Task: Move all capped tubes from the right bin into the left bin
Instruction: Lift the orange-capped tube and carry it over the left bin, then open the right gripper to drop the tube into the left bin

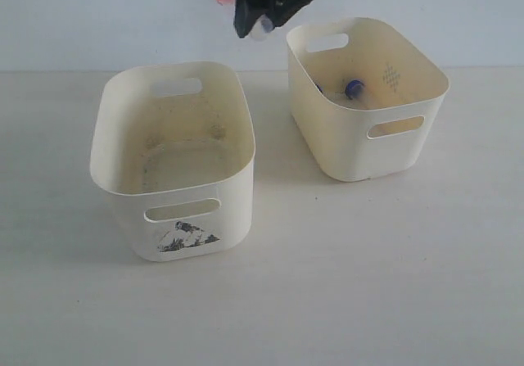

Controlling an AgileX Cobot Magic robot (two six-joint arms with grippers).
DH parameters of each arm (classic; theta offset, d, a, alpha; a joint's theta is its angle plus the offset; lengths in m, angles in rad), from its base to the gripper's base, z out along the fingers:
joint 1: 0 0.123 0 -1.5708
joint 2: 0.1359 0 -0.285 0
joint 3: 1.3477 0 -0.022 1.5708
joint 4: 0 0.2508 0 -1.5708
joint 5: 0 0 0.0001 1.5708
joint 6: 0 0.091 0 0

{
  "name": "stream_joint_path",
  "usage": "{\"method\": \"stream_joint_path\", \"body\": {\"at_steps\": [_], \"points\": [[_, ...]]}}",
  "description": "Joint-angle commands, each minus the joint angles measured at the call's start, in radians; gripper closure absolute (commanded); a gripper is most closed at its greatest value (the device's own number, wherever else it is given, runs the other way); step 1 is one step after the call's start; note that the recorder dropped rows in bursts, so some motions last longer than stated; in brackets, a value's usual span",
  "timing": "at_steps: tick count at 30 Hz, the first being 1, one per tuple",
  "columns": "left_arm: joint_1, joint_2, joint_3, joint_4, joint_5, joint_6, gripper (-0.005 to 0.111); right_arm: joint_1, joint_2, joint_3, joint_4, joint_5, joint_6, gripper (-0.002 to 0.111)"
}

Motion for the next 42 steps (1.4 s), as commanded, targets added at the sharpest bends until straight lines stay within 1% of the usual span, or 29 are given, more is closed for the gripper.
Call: {"method": "stream_joint_path", "body": {"at_steps": [1, 7, 11, 16, 18, 20, 23, 25, 26, 27, 28, 29, 30, 31, 33, 36, 37, 40, 41, 42], "points": [[0.001, -0.002, -0.004, -0.007, -0.017, -0.012, 0.102, 0.063, -0.016, 0.000, -0.013, -0.011, 0.023, 0.108], [0.001, -0.002, -0.004, -0.007, -0.017, -0.012, 0.102, 0.129, 0.006, 0.007, -0.013, -0.005, 0.043, 0.108], [0.001, -0.002, -0.004, -0.007, -0.017, -0.012, 0.102, 0.163, 0.028, 0.061, -0.004, -0.019, 0.075, 0.108], [0.001, -0.002, -0.004, -0.007, -0.017, -0.012, 0.102, 0.198, 0.045, 0.121, 0.013, -0.082, 0.083, 0.108], [0.001, -0.002, -0.004, -0.007, -0.017, -0.012, 0.102, 0.200, 0.044, 0.126, 0.034, -0.097, 0.073, 0.105], [0.001, -0.002, -0.004, -0.007, -0.017, -0.012, 0.102, 0.200, 0.044, 0.126, 0.061, -0.100, 0.062, 0.095], [0.001, -0.002, -0.004, -0.007, -0.017, -0.012, 0.102, 0.200, 0.044, 0.126, 0.065, -0.087, 0.070, 0.067], [0.001, -0.002, -0.004, -0.007, -0.017, -0.012, 0.102, 0.200, 0.047, 0.126, 0.065, -0.080, 0.077, 0.044], [0.001, -0.002, -0.004, -0.007, -0.017, -0.012, 0.102, 0.200, 0.050, 0.126, 0.063, -0.080, 0.077, 0.037], [0.001, -0.002, -0.004, -0.007, -0.017, -0.012, 0.102, 0.200, 0.050, 0.126, 0.063, -0.078, 0.077, 0.032], [0.001, -0.002, -0.004, -0.007, -0.017, -0.012, 0.102, 0.200, 0.050, 0.126, 0.061, -0.076, 0.077, 0.032], [0.001, -0.002, -0.004, -0.007, -0.017, -0.012, 0.102, 0.198, 0.050, 0.126, 0.061, -0.076, 0.075, 0.034], [0.001, -0.002, -0.004, -0.007, -0.017, -0.012, 0.102, 0.198, 0.050, 0.126, 0.061, -0.074, 0.075, 0.039], [0.001, -0.002, -0.004, -0.007, -0.017, -0.012, 0.102, 0.198, 0.050, 0.126, 0.059, -0.072, 0.075, 0.047], [0.001, -0.002, -0.004, -0.007, -0.017, -0.012, 0.102, 0.198, 0.048, 0.124, 0.030, -0.061, 0.075, 0.066], [0.001, -0.002, -0.004, -0.007, -0.017, -0.012, 0.102, 0.187, 0.039, 0.097, -0.078, -0.005, 0.049, 0.104], [0.001, -0.002, -0.004, -0.007, -0.017, -0.012, 0.102, 0.184, 0.034, 0.083, -0.121, 0.018, 0.042, 0.108], [0.001, -0.002, -0.004, -0.007, -0.017, -0.012, 0.102, 0.138, 0.012, 0.044, -0.224, 0.021, 0.046, 0.107], [0.001, -0.002, -0.004, -0.007, -0.017, -0.012, 0.102, 0.114, 0.003, 0.032, -0.241, 0.021, 0.046, 0.107], [0.001, -0.002, -0.004, -0.007, -0.017, -0.012, 0.102, 0.053, -0.008, 0.014, -0.236, 0.021, 0.046, 0.107]]}}
